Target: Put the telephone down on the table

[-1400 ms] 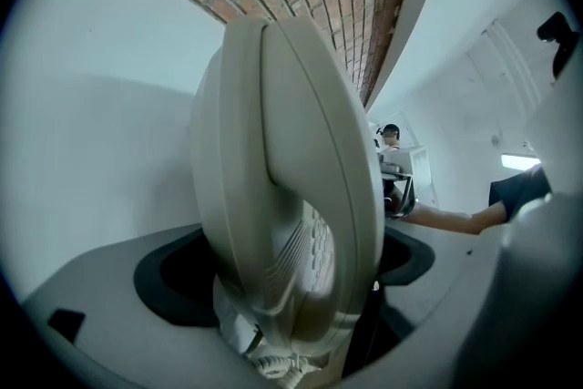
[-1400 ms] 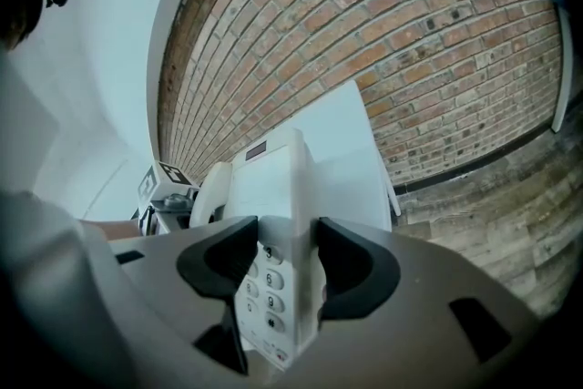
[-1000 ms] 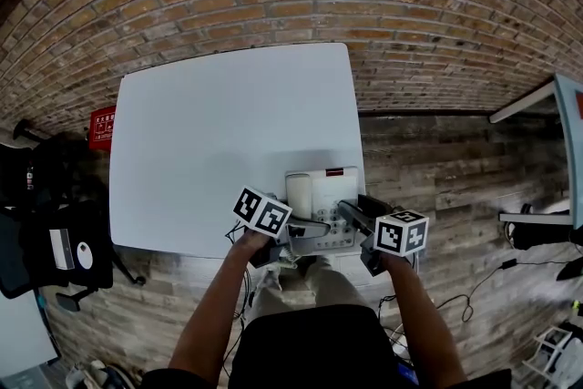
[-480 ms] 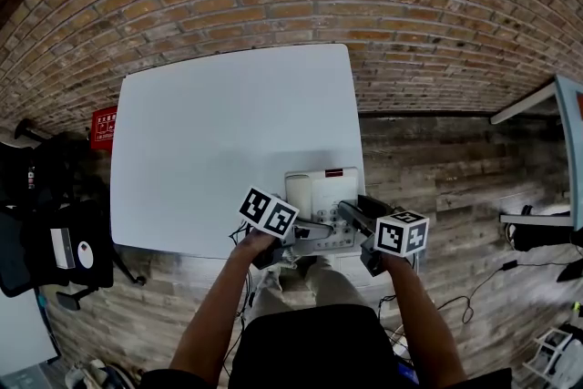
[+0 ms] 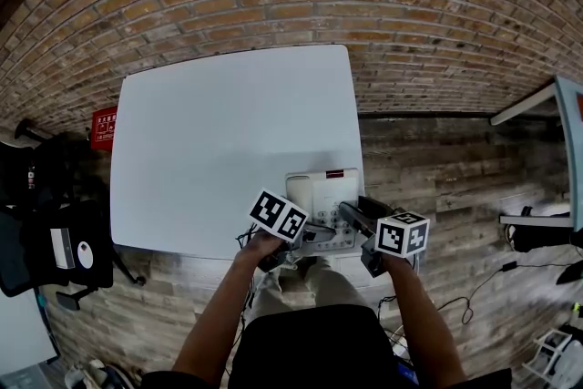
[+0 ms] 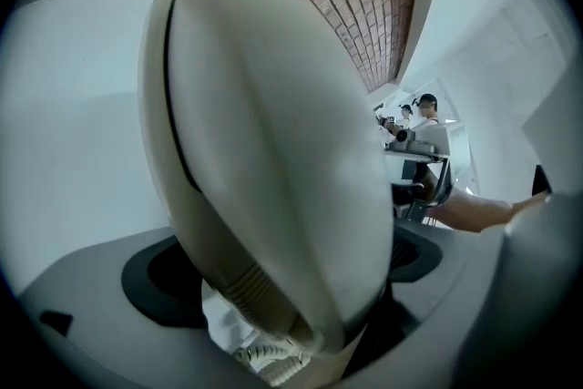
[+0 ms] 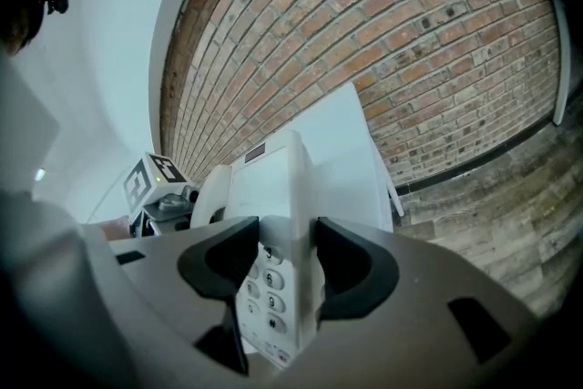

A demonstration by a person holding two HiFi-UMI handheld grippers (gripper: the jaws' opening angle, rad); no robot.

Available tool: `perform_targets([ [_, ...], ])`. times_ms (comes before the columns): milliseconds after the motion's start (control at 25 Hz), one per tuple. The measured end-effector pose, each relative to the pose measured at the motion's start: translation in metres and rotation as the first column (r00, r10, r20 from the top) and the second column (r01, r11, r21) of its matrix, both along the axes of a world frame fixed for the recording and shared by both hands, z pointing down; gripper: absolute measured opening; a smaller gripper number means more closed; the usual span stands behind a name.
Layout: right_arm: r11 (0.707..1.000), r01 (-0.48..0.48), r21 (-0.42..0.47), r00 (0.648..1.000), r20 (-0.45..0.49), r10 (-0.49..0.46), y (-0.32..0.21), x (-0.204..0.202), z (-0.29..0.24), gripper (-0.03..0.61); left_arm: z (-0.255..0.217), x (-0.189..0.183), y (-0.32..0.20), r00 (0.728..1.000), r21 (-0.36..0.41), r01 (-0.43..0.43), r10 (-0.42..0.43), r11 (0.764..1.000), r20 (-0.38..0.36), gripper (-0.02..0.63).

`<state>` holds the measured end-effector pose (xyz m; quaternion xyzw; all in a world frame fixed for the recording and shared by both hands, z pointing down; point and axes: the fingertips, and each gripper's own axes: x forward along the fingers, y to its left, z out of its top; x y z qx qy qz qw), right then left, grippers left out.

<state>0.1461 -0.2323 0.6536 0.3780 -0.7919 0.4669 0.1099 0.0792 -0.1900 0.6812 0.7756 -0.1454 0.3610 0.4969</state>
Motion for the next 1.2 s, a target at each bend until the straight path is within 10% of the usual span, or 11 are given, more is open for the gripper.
perform_targets([
  [1200,0.997,-0.074,-0.016,0.997,0.010,0.074,-0.002,0.014,0.009,0.179,0.009,-0.006,-0.009,0.969,0.093,-0.069,0.045,0.993,0.244,0.552],
])
